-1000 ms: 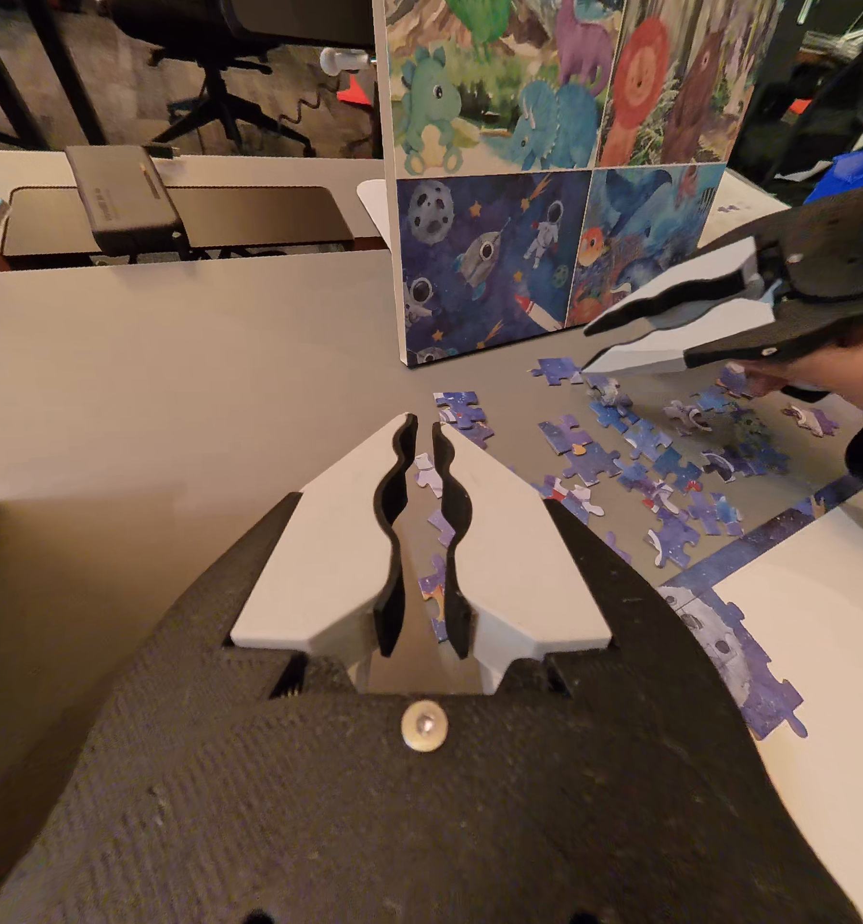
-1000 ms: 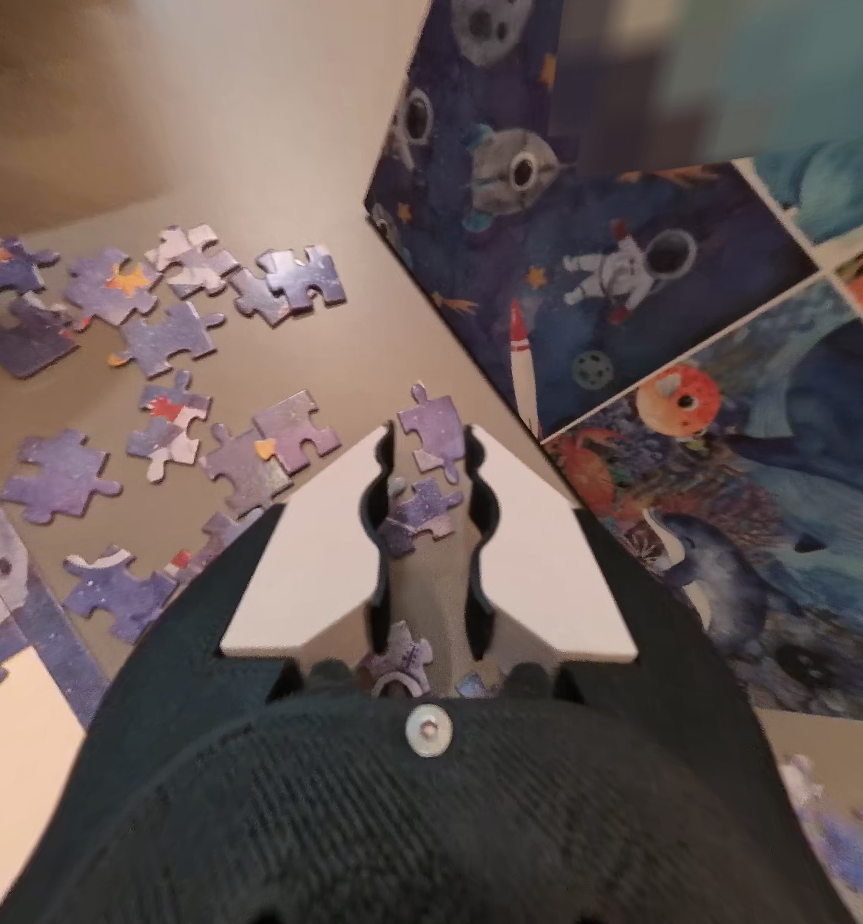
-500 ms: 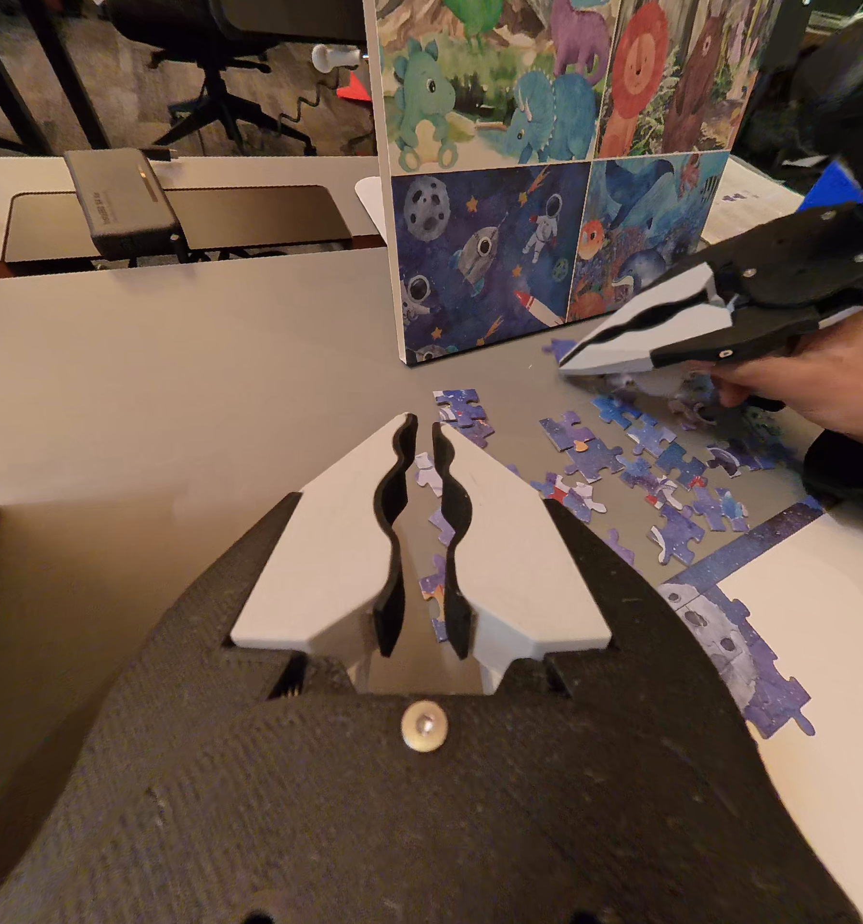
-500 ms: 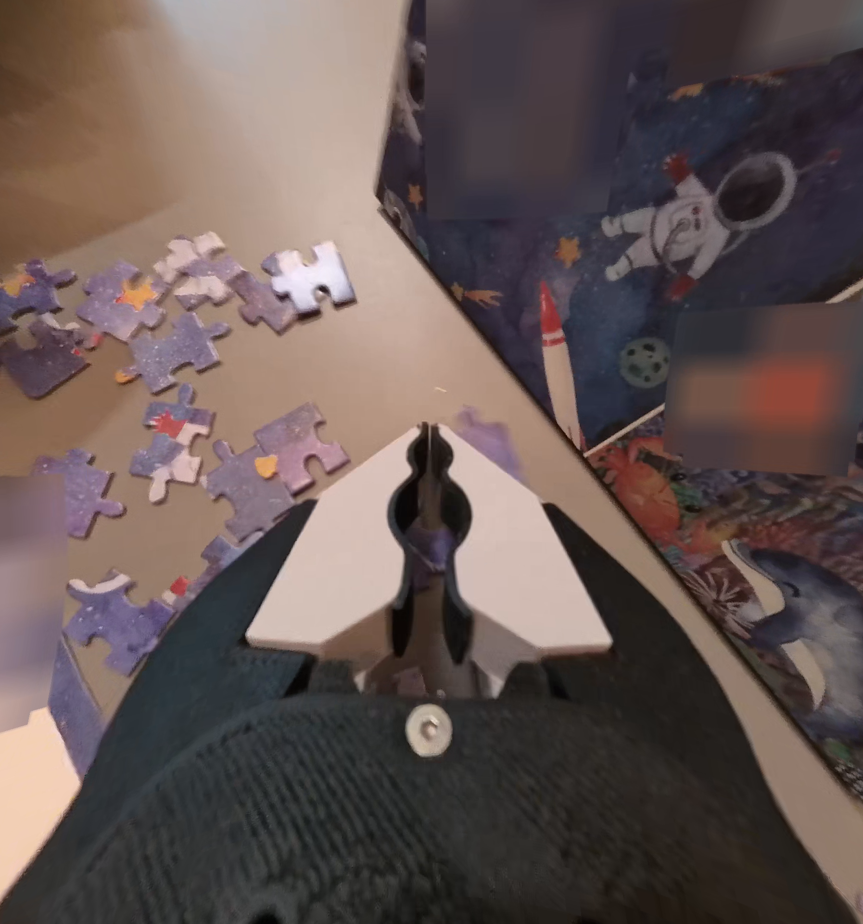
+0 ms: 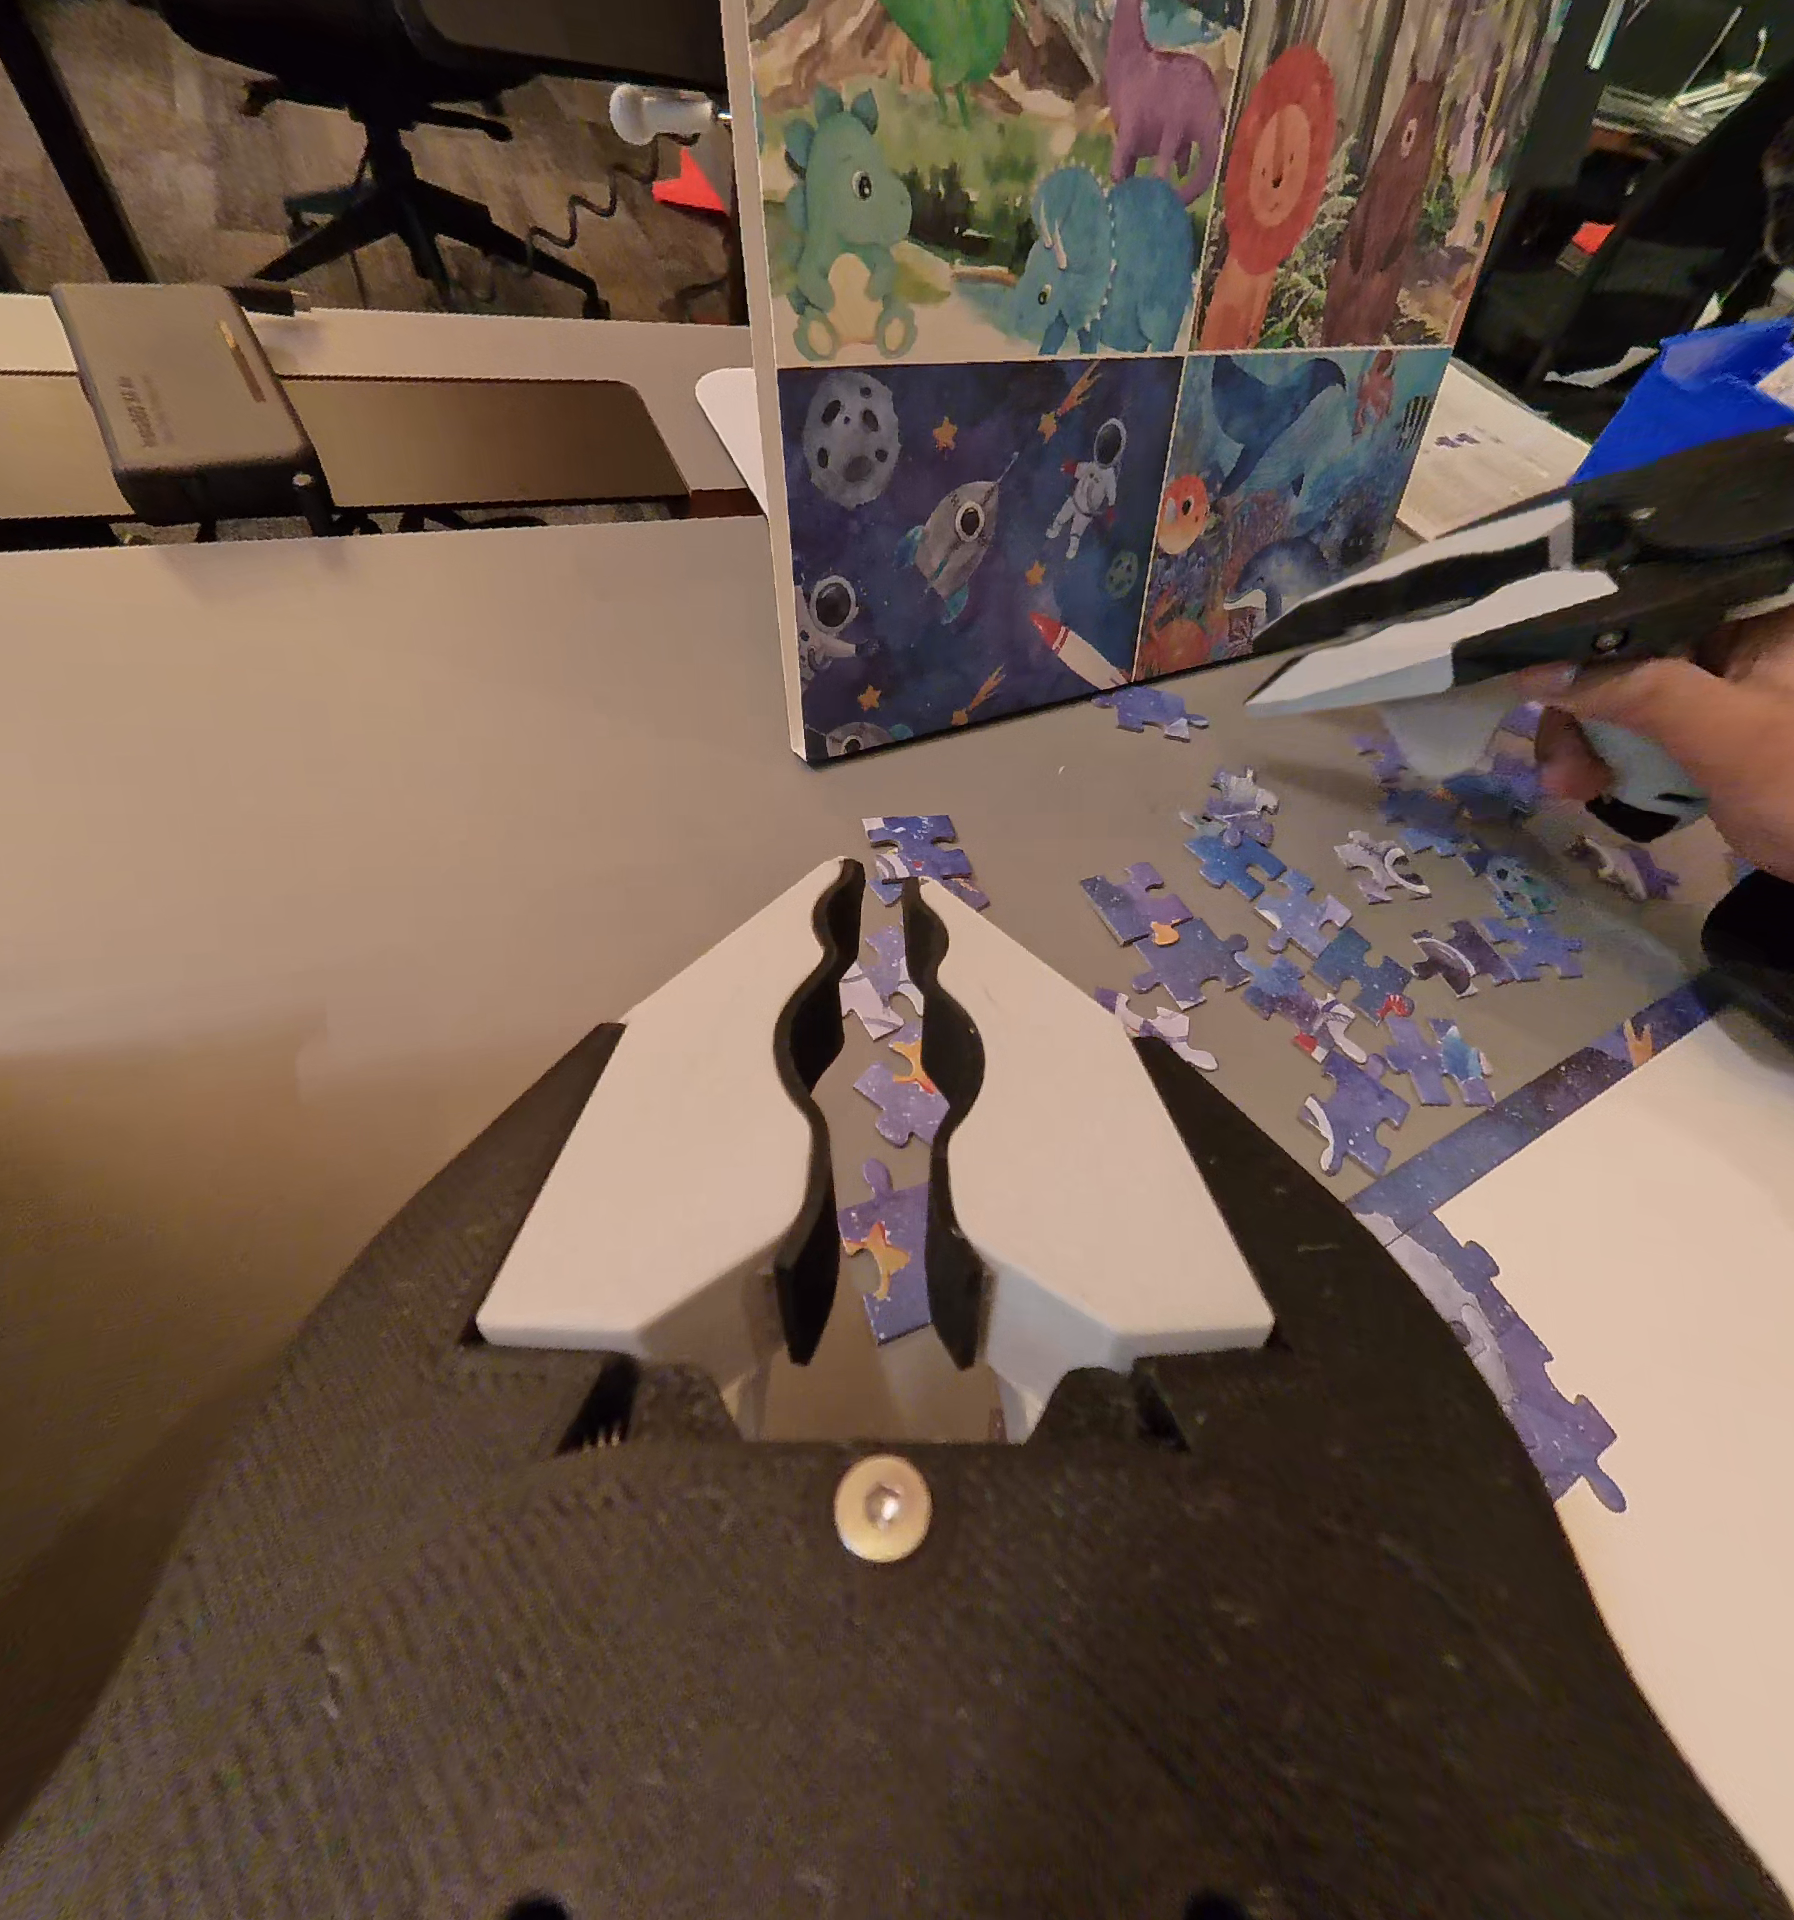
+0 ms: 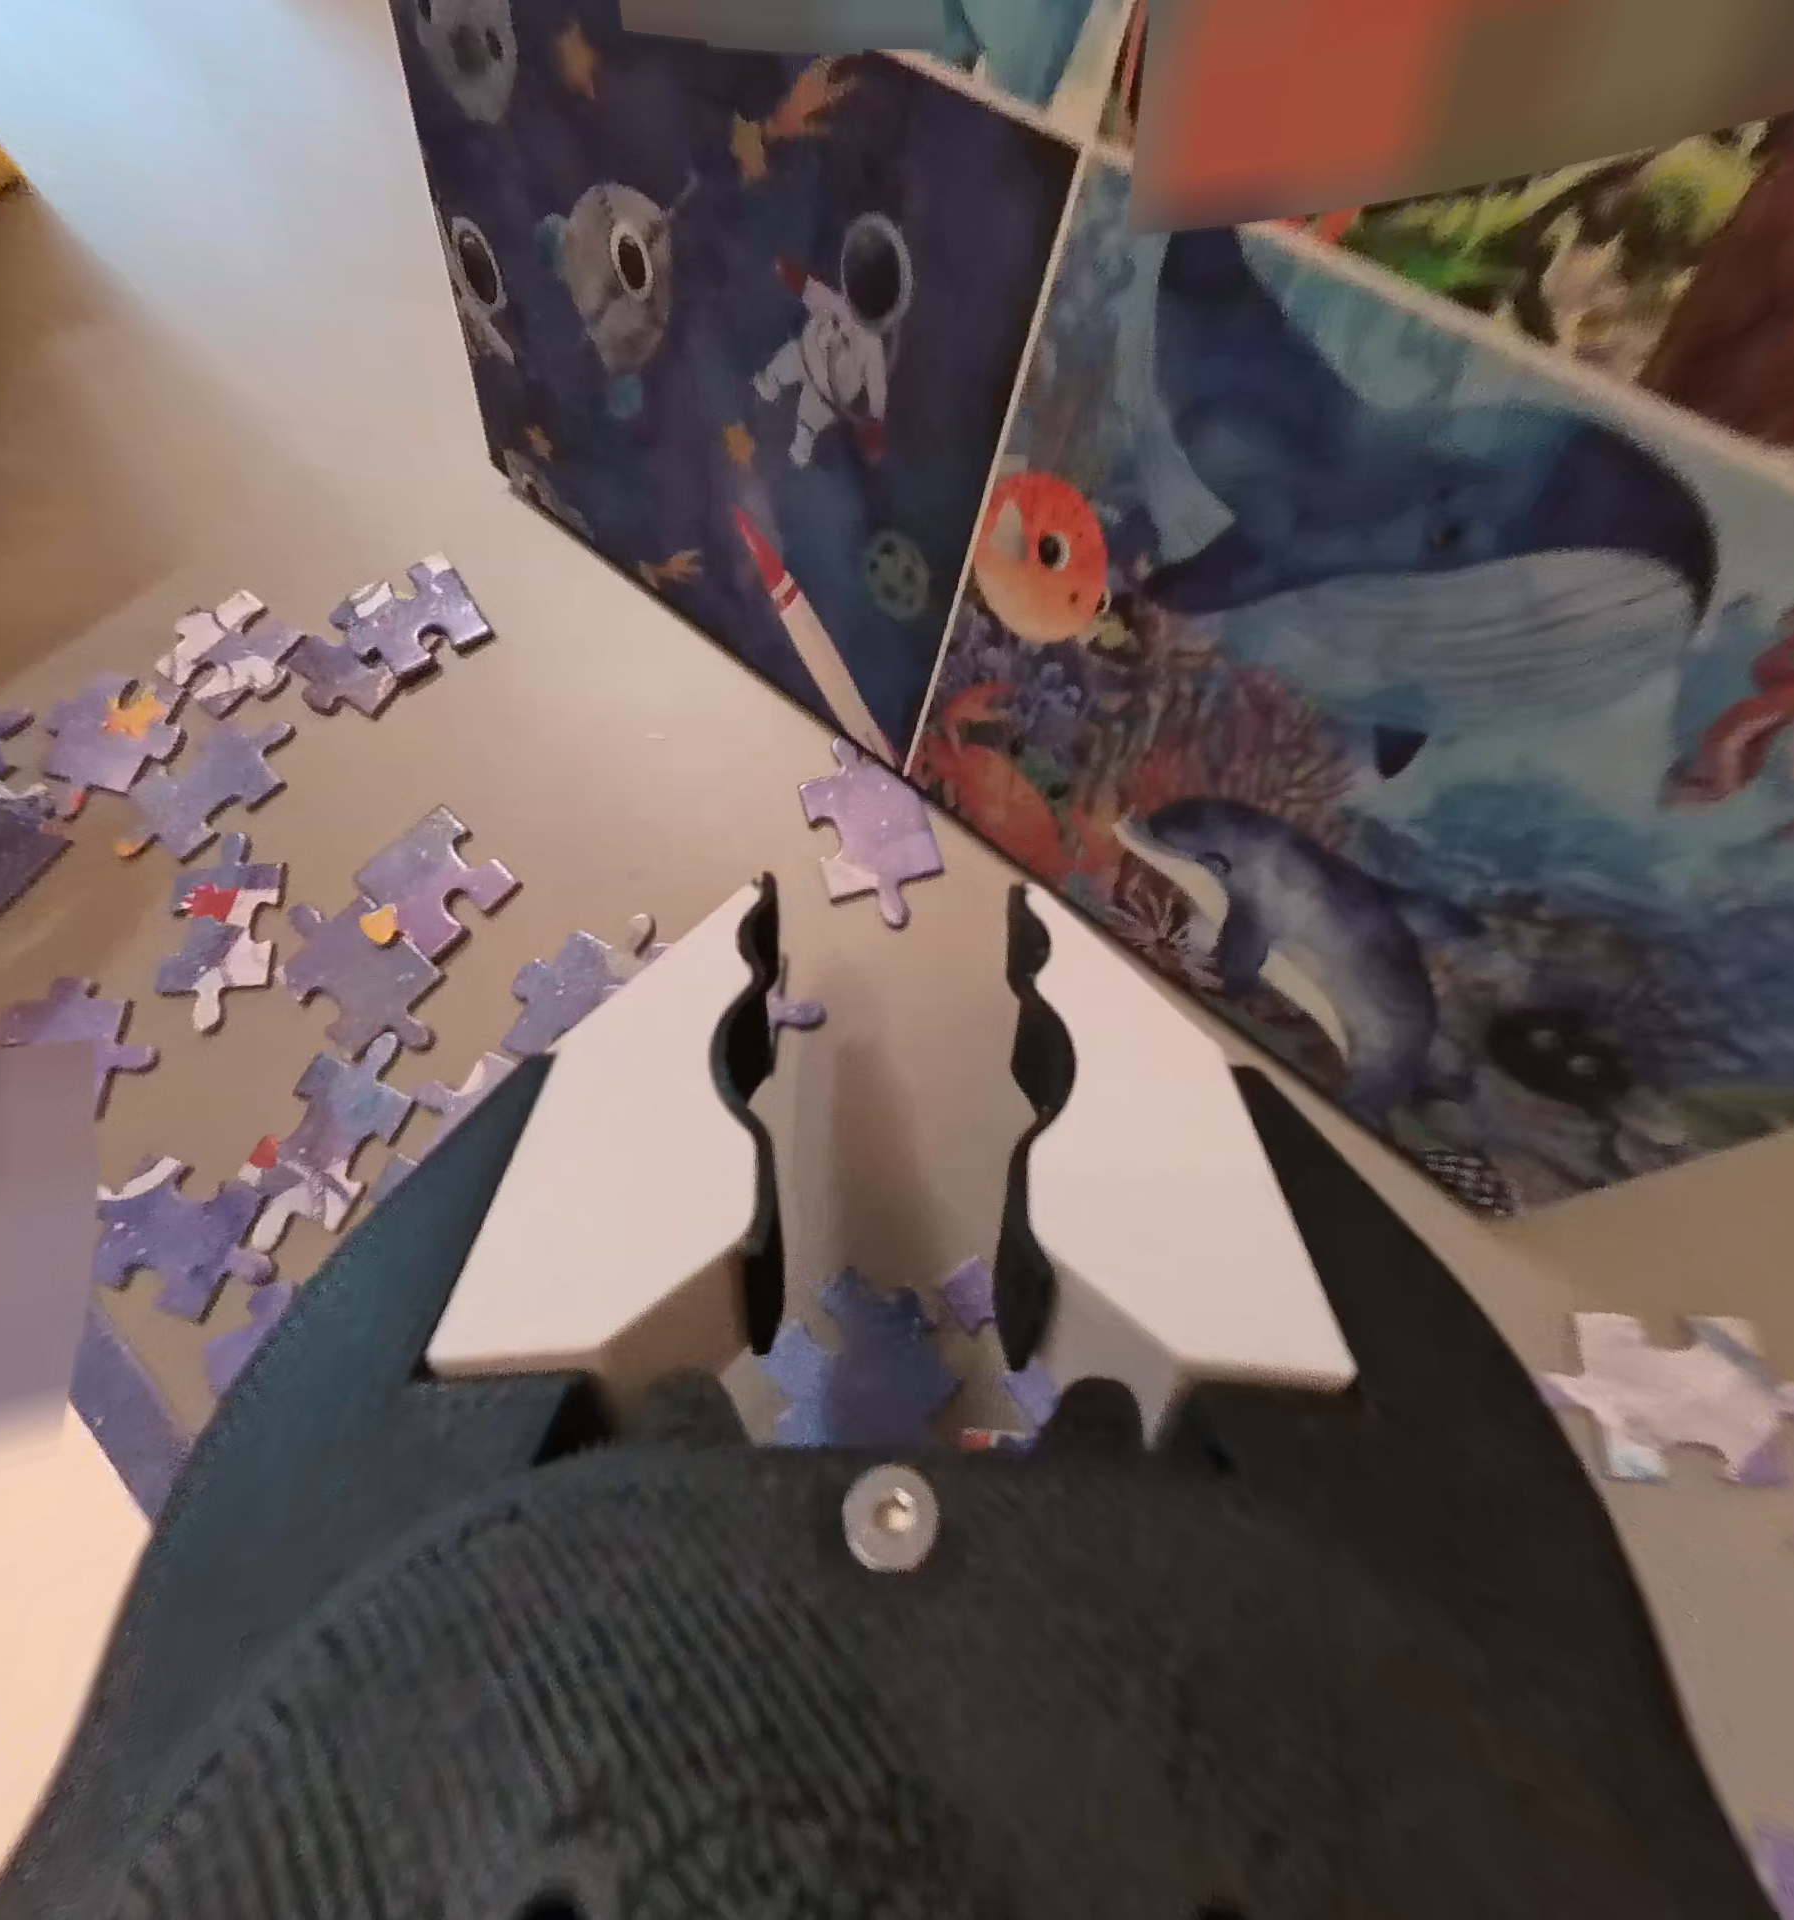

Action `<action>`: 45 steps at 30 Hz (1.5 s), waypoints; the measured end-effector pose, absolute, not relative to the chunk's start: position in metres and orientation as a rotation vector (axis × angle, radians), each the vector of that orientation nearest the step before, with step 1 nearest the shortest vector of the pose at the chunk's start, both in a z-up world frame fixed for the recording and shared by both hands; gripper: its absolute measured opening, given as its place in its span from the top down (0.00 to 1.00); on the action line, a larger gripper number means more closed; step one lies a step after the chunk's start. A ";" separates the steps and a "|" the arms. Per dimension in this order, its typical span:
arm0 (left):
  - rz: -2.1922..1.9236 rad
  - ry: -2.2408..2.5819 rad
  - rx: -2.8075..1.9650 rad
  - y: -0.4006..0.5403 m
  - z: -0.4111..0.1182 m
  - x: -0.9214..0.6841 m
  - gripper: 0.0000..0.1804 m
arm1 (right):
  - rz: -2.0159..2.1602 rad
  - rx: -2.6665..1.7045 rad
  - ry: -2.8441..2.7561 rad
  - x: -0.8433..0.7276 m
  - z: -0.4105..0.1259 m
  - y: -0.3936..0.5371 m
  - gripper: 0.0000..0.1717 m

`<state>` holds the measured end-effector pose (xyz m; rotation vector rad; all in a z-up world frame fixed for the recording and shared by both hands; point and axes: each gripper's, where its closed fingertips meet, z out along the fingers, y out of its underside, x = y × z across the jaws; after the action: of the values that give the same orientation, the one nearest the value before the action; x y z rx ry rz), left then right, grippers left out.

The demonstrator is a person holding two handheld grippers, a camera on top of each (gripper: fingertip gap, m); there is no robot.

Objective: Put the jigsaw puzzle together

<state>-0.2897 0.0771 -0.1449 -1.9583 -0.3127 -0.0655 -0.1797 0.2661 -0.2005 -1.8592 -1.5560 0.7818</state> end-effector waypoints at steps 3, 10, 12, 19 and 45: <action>-0.059 -0.311 -1.967 0.078 -0.147 -0.289 0.97 | 0.688 -1.849 -1.611 -0.184 -0.216 0.265 0.74; -0.056 -0.314 -1.967 0.077 -0.147 -0.290 0.97 | 0.707 -1.856 -1.614 -0.203 -0.225 0.265 0.75; -0.058 -0.312 -1.964 0.077 -0.146 -0.290 0.97 | 0.694 -1.832 -1.641 -0.202 -0.226 0.262 0.85; -0.057 -0.307 -1.961 0.077 -0.145 -0.289 0.97 | 0.764 -1.821 -1.712 -0.195 -0.225 0.239 0.85; -0.332 -0.323 -1.891 0.085 -0.139 -0.268 0.92 | 0.684 -1.840 -1.625 -0.207 -0.226 0.249 0.72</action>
<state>-0.2678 0.0849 -0.1390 -1.8914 -0.3234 -0.3317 -0.2066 0.2493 -0.2262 -1.8405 -1.6247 0.6841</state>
